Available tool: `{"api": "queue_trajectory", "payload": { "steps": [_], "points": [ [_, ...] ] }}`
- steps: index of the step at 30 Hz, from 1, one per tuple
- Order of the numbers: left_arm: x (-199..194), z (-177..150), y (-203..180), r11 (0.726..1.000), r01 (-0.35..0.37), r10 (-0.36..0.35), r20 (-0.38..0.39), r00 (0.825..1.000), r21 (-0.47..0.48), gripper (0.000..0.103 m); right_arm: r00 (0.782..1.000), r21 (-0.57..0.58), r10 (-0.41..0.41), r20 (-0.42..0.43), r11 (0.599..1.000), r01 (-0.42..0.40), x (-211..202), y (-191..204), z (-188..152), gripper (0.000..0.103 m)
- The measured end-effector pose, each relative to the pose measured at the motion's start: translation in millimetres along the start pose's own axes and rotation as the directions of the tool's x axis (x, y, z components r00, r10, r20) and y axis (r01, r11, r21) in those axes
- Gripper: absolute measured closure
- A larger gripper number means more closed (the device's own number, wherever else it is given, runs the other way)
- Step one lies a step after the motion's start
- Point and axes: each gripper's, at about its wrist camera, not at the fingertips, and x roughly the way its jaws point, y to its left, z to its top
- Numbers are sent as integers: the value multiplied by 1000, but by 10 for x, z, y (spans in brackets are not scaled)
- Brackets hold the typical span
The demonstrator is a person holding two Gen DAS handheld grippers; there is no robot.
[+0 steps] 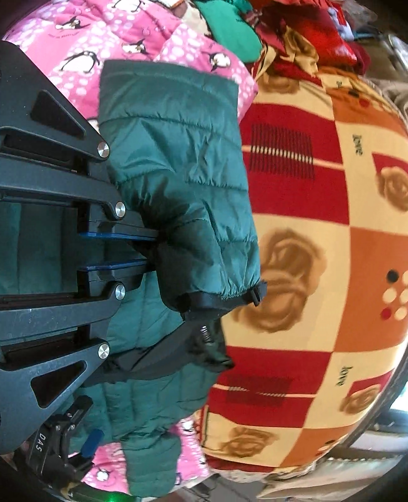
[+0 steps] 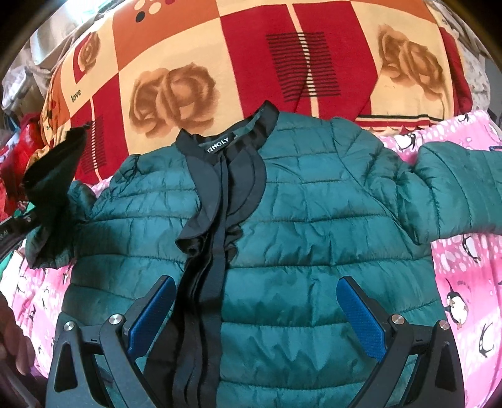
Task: Fold large clothes
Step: 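Lift the sleeve with the left gripper and fold it across the jacket body, then open the left gripper to release the folded sleeve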
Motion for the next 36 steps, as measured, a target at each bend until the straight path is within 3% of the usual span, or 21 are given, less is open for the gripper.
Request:
{"api": "queue_trajectory", "payload": {
  "steps": [13, 19, 21, 23, 24, 25, 30, 34, 36],
  "points": [
    [540, -285, -286, 996, 24, -12, -136, 991, 91, 93, 1000, 23, 8, -24, 1000, -7, 172, -90, -36, 1],
    [623, -341, -307, 994, 17, 0, -153, 988, 113, 92, 999, 31, 19, -31, 999, -18, 222, -120, -54, 1],
    [652, -351, -295, 994, 23, -5, -167, 986, 109, 86, 999, 32, 22, -30, 999, -21, 220, -117, -50, 1],
    [686, -360, -267, 995, 60, -43, -202, 978, 79, 66, 999, 30, 32, -29, 999, -31, 205, -100, -40, 1],
    [684, -359, -249, 994, 92, -78, -225, 971, 55, 49, 999, 29, 39, -28, 999, -38, 195, -89, -31, 1],
    [648, -354, -230, 992, 121, -110, -243, 964, 31, 43, 999, 29, 47, -27, 998, -47, 182, -72, -15, 1],
    [219, -217, -36, 992, 124, -129, -226, 966, -34, 42, 991, 7, 131, -3, 991, -131, 93, 121, 153, 1],
    [-267, -155, 374, 987, 50, -65, -98, 993, -151, 29, 973, -29, 231, 8, 973, -230, 77, 390, 304, 1],
    [-418, -162, 577, 978, -4, -6, -45, 999, -210, 29, 964, -53, 267, 4, 962, -267, 112, 553, 383, 1]
  ]
}}
